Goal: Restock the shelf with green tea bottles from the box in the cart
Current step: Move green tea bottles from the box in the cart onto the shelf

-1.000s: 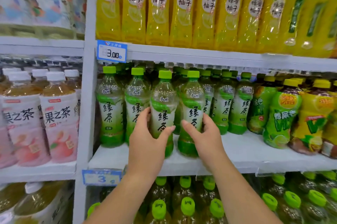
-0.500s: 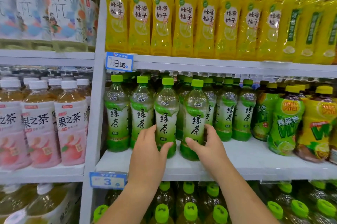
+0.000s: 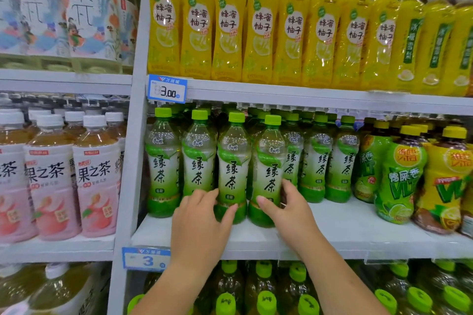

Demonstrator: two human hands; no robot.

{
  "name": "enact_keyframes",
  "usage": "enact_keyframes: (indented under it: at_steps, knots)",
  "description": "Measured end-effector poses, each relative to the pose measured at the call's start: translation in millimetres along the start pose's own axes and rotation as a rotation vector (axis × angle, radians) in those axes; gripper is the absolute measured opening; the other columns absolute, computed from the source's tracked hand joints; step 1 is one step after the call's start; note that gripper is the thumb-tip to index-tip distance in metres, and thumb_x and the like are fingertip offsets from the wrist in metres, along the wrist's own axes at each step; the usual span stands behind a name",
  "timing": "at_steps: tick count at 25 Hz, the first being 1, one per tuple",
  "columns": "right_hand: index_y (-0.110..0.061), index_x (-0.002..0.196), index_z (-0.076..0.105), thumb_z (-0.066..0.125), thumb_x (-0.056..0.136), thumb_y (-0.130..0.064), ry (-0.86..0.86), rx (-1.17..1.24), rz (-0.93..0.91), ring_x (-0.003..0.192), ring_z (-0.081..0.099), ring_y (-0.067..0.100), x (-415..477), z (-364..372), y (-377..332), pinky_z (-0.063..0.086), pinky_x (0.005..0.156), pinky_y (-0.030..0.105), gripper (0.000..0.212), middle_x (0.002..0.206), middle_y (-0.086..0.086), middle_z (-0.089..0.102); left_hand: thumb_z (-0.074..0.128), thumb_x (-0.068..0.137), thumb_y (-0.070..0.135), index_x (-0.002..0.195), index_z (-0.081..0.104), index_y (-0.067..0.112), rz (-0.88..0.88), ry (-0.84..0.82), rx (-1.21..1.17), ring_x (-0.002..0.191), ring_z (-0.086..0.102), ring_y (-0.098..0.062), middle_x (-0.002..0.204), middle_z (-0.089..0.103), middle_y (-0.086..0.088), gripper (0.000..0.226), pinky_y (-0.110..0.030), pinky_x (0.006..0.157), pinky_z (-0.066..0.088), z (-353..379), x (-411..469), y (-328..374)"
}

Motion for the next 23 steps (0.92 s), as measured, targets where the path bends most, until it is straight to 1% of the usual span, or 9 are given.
enact_keyframes:
  at_steps: [3, 5, 7, 9, 13, 16, 18, 20, 23]
  knots:
    - [-0.043, 0.116, 0.048, 0.072, 0.089, -0.013, -0.012, -0.012, 0.029, 0.104, 0.056, -0.007, 2, 2, 6, 0.048, 0.096, 0.028, 0.047, 0.113, -0.023, 0.061, 0.066, 0.084, 0.058, 0.122, 0.069, 0.021, -0.037, 0.023, -0.015, 0.087, 0.049, -0.010, 0.088, 0.055, 0.016, 0.052, -0.032, 0.077, 0.046, 0, -1, -4]
    - [-0.038, 0.124, 0.050, 0.073, 0.088, -0.015, -0.001, -0.034, 0.029, 0.107, 0.058, 0.000, 2, 2, 6, 0.049, 0.101, 0.032, 0.048, 0.118, -0.018, 0.062, 0.065, 0.085, 0.057, 0.125, 0.067, 0.020, -0.034, 0.027, -0.034, 0.088, 0.045, -0.010, 0.089, 0.054, 0.015, 0.054, -0.031, 0.079, 0.045, 2, -1, -1]
    - [-0.027, 0.138, 0.047, 0.074, 0.087, -0.018, 0.012, -0.043, 0.032, 0.116, 0.057, 0.009, 3, 1, 6, 0.048, 0.105, 0.038, 0.058, 0.126, -0.013, 0.059, 0.065, 0.086, 0.055, 0.127, 0.066, 0.017, -0.038, 0.031, -0.056, 0.090, 0.042, -0.010, 0.091, 0.055, 0.013, 0.055, -0.029, 0.079, 0.045, 3, -2, -1]
    - [-0.021, 0.141, 0.042, 0.075, 0.087, -0.018, 0.016, -0.024, 0.057, 0.121, 0.054, 0.012, 5, 1, 8, 0.046, 0.108, 0.041, 0.063, 0.128, -0.010, 0.054, 0.064, 0.088, 0.055, 0.128, 0.065, 0.017, -0.048, 0.029, -0.047, 0.093, 0.044, -0.012, 0.095, 0.059, 0.009, 0.056, -0.030, 0.081, 0.045, 4, -3, -2]
    - [-0.023, 0.136, 0.045, 0.075, 0.087, -0.029, 0.023, -0.040, 0.093, 0.122, 0.055, 0.016, 10, 1, 15, 0.048, 0.106, 0.042, 0.058, 0.130, -0.006, 0.058, 0.059, 0.089, 0.057, 0.129, 0.063, 0.017, -0.070, 0.006, -0.003, 0.099, 0.049, -0.017, 0.102, 0.062, 0.005, 0.057, -0.033, 0.083, 0.047, 8, -3, -2]
    - [-0.025, 0.138, 0.047, 0.074, 0.088, -0.034, 0.042, -0.063, 0.083, 0.121, 0.056, 0.015, 11, 1, 14, 0.048, 0.105, 0.041, 0.058, 0.129, -0.008, 0.060, 0.059, 0.089, 0.055, 0.126, 0.065, 0.016, -0.070, 0.007, 0.016, 0.095, 0.049, -0.017, 0.099, 0.062, 0.004, 0.054, -0.033, 0.081, 0.047, 9, -4, -1]
    - [-0.025, 0.140, 0.047, 0.074, 0.088, -0.036, 0.042, -0.071, 0.071, 0.124, 0.053, 0.012, 11, 2, 13, 0.046, 0.107, 0.039, 0.059, 0.130, -0.011, 0.058, 0.060, 0.088, 0.055, 0.123, 0.066, 0.015, -0.084, 0.018, 0.019, 0.092, 0.049, -0.016, 0.095, 0.061, 0.004, 0.053, -0.033, 0.080, 0.047, 7, -4, -1]
    - [-0.025, 0.145, 0.044, 0.073, 0.088, -0.037, 0.038, -0.081, 0.063, 0.130, 0.048, 0.011, 11, 3, 12, 0.043, 0.110, 0.038, 0.065, 0.136, -0.013, 0.054, 0.060, 0.089, 0.056, 0.123, 0.066, 0.016, -0.110, 0.014, 0.025, 0.092, 0.048, -0.016, 0.095, 0.061, 0.004, 0.053, -0.033, 0.080, 0.047, 8, -3, -2]
    - [-0.023, 0.153, 0.036, 0.072, 0.089, -0.039, 0.042, -0.075, 0.071, 0.139, 0.042, 0.016, 11, 1, 13, 0.039, 0.114, 0.039, 0.074, 0.150, -0.005, 0.048, 0.059, 0.090, 0.057, 0.121, 0.066, 0.018, -0.160, 0.000, 0.010, 0.092, 0.044, -0.015, 0.095, 0.059, 0.005, 0.050, -0.032, 0.081, 0.046, 9, -2, -6]
Point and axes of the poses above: each hand's wrist, its own x-axis towards the middle knuckle, its own z-axis out of the palm, y = z × x, the point moved 10 cm from there along x, towards the middle knuckle
